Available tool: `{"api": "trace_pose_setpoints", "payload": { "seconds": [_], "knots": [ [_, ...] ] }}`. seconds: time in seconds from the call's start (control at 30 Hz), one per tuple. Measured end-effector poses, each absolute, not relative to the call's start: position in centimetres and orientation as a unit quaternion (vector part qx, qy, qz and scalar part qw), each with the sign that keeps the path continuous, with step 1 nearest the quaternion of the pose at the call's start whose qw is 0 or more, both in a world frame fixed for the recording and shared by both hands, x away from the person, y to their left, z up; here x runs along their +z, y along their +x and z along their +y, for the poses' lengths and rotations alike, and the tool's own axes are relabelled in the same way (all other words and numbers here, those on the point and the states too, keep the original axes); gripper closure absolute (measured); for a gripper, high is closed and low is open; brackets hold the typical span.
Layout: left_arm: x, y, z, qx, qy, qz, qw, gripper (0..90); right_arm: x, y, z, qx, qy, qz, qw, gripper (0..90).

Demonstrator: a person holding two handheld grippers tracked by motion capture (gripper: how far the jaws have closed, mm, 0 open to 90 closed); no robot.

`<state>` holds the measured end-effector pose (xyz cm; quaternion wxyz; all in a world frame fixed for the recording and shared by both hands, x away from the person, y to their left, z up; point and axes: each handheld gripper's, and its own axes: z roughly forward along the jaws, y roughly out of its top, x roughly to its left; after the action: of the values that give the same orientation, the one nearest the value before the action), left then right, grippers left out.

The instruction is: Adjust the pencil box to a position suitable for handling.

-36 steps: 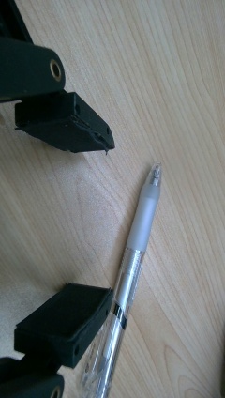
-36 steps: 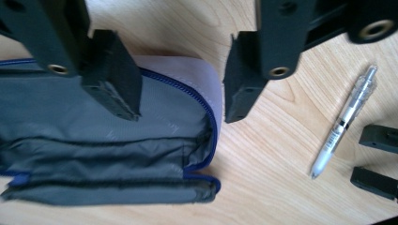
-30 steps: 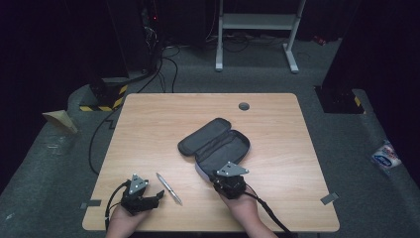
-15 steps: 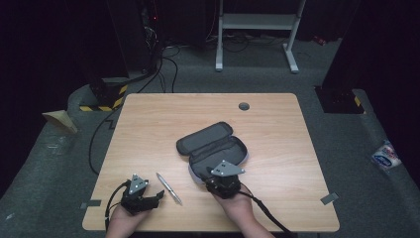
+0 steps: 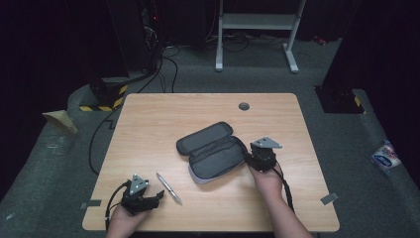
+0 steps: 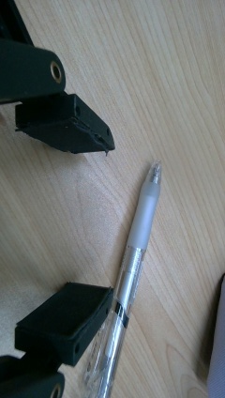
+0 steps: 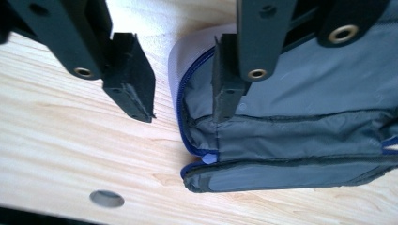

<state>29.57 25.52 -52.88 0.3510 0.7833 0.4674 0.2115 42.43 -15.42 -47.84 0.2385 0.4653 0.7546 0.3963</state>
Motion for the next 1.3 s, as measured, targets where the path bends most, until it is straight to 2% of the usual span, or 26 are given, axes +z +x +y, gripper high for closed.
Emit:
{"api": "trace_pose_setpoints", "payload": {
  "seconds": [0.1,0.2,0.4,0.6,0.8,0.9,1.1,1.3],
  "knots": [
    [-52.8,29.3,25.5,0.210,0.783,0.464,0.357,30.5,-48.4,43.2,-15.3,0.391,0.472,0.759,0.220,66.3],
    [-52.4,28.7,25.4,0.215,0.783,0.452,0.370,41.1,-48.7,43.3,-15.1,0.384,0.476,0.762,0.215,72.0],
    [-50.5,27.7,23.5,0.214,0.771,0.438,0.411,41.3,-48.8,42.6,-14.6,0.373,0.476,0.767,0.215,78.8],
    [-49.5,28.4,19.3,0.197,0.780,0.423,0.416,42.6,-49.2,41.4,-14.6,0.376,0.470,0.769,0.215,78.7],
    [-50.1,30.6,16.1,0.196,0.796,0.426,0.382,42.3,-49.7,40.3,-15.0,0.392,0.471,0.762,0.209,77.9],
    [-50.7,31.4,15.6,0.197,0.796,0.437,0.370,42.1,-49.8,40.0,-15.0,0.395,0.470,0.761,0.207,77.6],
    [-50.7,32.6,15.5,0.199,0.789,0.453,0.364,48.6,-50.0,38.6,-15.6,0.408,0.462,0.761,0.203,76.9],
    [-50.5,34.0,15.7,0.200,0.784,0.464,0.360,48.4,-50.2,37.2,-16.0,0.419,0.460,0.758,0.195,75.1]
  ]
}}
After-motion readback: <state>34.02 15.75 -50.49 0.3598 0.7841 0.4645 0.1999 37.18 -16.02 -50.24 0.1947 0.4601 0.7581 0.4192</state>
